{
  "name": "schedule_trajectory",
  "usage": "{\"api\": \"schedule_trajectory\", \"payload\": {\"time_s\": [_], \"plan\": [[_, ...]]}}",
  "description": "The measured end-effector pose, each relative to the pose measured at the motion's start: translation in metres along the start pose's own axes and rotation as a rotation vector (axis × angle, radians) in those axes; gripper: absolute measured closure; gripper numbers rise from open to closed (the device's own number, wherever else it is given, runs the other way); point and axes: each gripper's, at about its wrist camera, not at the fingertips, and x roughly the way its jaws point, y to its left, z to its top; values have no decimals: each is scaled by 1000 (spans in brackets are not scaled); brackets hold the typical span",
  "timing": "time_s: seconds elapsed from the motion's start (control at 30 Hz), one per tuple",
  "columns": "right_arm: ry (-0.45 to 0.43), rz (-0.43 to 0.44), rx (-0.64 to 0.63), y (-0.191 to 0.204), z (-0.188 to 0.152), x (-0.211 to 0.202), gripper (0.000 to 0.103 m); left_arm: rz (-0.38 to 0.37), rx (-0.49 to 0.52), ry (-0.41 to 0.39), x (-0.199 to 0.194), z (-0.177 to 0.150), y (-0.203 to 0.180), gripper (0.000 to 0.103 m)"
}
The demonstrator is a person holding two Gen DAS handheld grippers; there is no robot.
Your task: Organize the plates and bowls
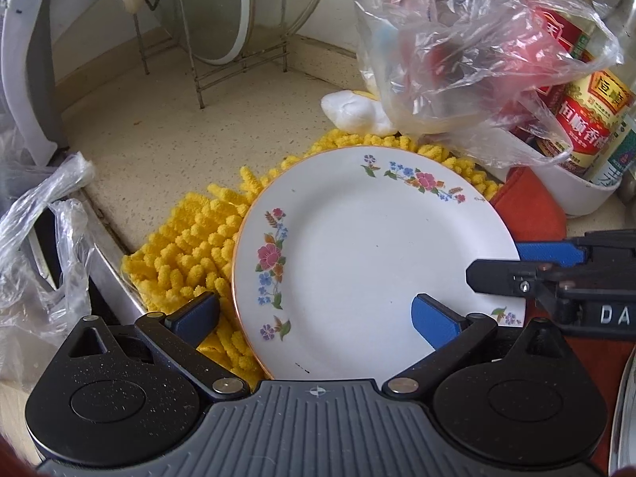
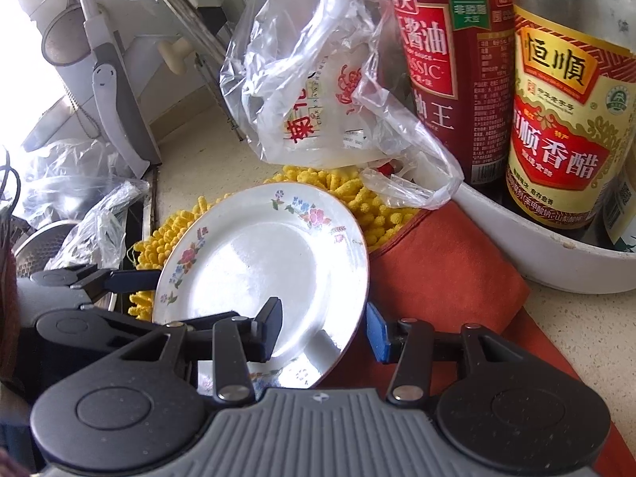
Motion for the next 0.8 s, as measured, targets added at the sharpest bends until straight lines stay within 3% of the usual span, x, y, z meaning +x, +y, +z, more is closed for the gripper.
{"api": "schedule_trajectory", "payload": {"time_s": [0.33, 0.8], "plan": [[34, -5, -31, 1, 4, 6, 60, -24, -27, -24, 3, 0, 4, 0], [6, 4, -34, -2, -6, -10, 69, -55, -17, -36, -5, -6, -12, 2]]}}
